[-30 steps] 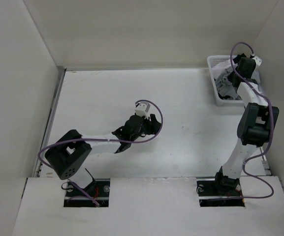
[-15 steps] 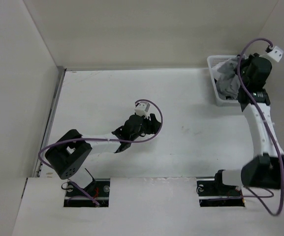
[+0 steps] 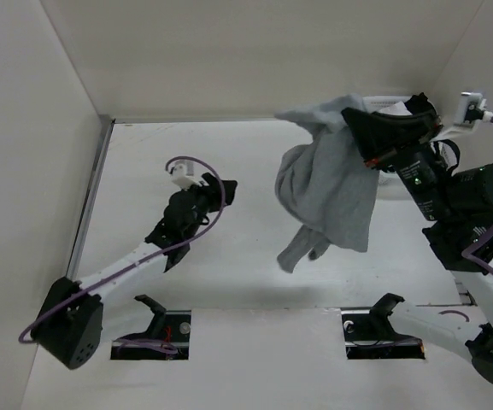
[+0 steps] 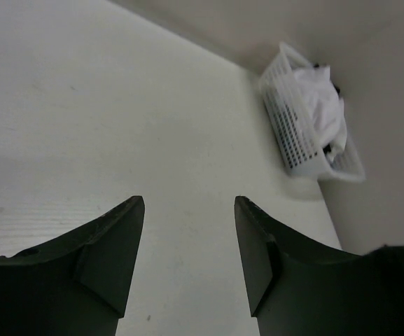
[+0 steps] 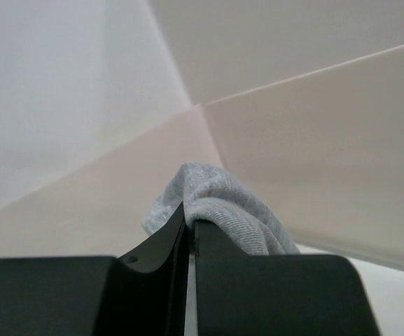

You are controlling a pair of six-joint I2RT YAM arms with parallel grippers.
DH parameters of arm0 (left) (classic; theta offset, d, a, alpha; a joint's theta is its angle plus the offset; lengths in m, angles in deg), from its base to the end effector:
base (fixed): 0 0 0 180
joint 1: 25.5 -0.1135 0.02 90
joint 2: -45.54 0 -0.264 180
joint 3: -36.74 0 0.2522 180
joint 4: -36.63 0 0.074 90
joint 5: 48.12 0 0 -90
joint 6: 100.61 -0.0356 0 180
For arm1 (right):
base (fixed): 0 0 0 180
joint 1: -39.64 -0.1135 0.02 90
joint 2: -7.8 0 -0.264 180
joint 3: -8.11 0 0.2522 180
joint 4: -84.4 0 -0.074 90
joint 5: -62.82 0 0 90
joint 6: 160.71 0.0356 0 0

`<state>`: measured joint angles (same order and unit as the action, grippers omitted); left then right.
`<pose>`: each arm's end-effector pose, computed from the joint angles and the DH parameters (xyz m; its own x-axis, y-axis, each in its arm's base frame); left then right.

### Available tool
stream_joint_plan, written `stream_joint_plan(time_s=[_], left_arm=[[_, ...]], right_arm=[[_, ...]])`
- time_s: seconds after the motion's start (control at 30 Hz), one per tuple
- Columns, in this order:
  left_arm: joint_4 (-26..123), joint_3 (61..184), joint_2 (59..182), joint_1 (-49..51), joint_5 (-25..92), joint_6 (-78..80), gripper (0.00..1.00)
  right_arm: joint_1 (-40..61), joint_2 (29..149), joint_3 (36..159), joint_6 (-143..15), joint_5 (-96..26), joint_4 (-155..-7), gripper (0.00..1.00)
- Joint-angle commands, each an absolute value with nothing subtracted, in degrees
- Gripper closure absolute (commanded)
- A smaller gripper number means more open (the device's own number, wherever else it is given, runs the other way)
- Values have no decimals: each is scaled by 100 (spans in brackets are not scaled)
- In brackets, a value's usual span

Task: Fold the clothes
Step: Move the tank top to the center of the board, then flatten the tank top out

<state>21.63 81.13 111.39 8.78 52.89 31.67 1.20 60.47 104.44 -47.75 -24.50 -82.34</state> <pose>0.2145 -0.1380 0.2499 -0.3352 -0.5707 -0.7496 0.2305 0.7218 -0.6526 0.1082 0.0838 0.5530 0.1350 0.6047 -0.7850 -0.6973 0.6208 0.3582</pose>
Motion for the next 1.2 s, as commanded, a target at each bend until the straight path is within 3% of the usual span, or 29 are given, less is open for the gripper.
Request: stream_joint_plan(time_s=[0.0,0.17,0.4,0.47,0.57,0.7,0.77,0.83,1.03,1.1,1.17], left_arm=[[2533,7811,10410,233,5402,3684,47],[2736,7599,9942,-453,4998,3834,47],[2631,7564,10118,-349,4909,3905,47],[2630,7503,10109,-392,4944,3878,47],[2613,7449,10336,-524,4988,3869,47],[2350,7695,11266,-516,4979,3896,47],[2166,7888,11785,-463,4997,3904,47],[2007,8055,12216,-454,4997,3904,47],[1822,8644,13271,-376,5190,3870,47],[1796,8881,13579,-288,5190,3817,47],[1769,9101,13843,-174,5234,3668,47]], right_arm=[[-40,6343,10398,-4725,-3139,-8377,95],[556,7237,9694,-4162,-4096,-8878,93],[1086,9312,10870,-3951,-5302,-8370,91],[771,9804,10802,-4056,-5188,-8246,85],[593,10455,10669,-4161,-4286,-8027,62],[585,10142,9864,-4328,-3019,-8201,41],[585,9808,9161,-4355,-2667,-8491,36],[602,9640,8502,-4285,-2421,-8754,36],[1278,10323,8163,-3881,-2339,-9115,70],[1436,10762,8505,-3828,-2638,-9221,67],[1577,11228,8944,-3828,-2674,-9195,58]])
